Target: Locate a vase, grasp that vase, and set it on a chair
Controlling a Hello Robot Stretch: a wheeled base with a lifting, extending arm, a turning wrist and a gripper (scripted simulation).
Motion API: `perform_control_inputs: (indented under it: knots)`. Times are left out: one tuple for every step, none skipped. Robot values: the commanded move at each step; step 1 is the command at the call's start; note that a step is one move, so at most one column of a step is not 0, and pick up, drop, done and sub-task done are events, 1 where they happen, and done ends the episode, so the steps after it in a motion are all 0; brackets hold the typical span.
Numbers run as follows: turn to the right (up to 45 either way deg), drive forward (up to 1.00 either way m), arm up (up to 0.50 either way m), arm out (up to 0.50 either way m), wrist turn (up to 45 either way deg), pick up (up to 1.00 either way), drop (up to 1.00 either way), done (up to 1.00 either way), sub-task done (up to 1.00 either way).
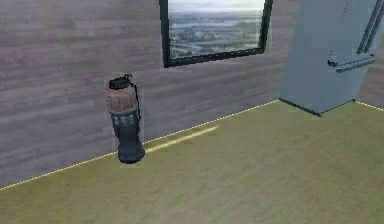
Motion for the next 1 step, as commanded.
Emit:
perform_control_inputs:
  knots:
    - [9.0, 0.00, 0.00, 0.00, 0.0, 0.00, 0.00, 0.00, 0.00]
